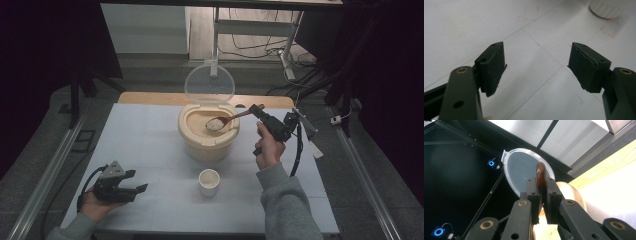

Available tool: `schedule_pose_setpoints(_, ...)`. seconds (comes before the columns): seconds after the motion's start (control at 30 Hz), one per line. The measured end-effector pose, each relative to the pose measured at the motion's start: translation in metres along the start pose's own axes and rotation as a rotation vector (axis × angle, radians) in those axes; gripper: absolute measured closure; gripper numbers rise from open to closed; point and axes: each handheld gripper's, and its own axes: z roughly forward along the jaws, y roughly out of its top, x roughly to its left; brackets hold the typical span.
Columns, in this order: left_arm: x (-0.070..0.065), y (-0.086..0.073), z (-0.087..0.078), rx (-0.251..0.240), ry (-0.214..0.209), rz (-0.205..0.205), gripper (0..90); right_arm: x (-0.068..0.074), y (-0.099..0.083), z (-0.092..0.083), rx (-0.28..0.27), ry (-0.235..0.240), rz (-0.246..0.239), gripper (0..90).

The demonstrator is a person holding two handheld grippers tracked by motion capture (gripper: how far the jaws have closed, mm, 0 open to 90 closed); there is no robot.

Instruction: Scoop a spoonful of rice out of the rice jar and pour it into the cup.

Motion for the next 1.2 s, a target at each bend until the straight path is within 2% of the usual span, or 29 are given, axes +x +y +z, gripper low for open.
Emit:
schedule_pose_setpoints(0.3,0.001,-0.001,0.001,0.002,-0.003,-0.004,28.9,0.008,0.000,-0.017,0.047,0.028,0.014,83.8)
schedule_pose_setpoints(0.4,0.001,-0.001,0.000,0.001,-0.004,-0.003,28.9,0.010,-0.003,-0.025,0.089,0.030,0.010,83.8)
schedule_pose_setpoints(0.63,0.001,-0.001,0.001,0.002,-0.008,0.000,28.9,0.009,-0.019,-0.042,0.170,0.042,0.008,83.7)
schedule_pose_setpoints(0.83,0.001,-0.001,0.003,0.006,-0.010,0.001,28.8,0.006,-0.038,-0.049,0.245,0.033,-0.004,83.7)
schedule_pose_setpoints(1.0,0.001,-0.001,0.003,0.008,-0.009,0.001,28.8,-0.002,-0.049,-0.050,0.290,0.000,-0.045,83.7)
schedule_pose_setpoints(1.2,0.001,-0.001,0.005,0.014,-0.011,0.002,28.8,-0.006,-0.053,-0.050,0.292,-0.050,-0.117,83.7)
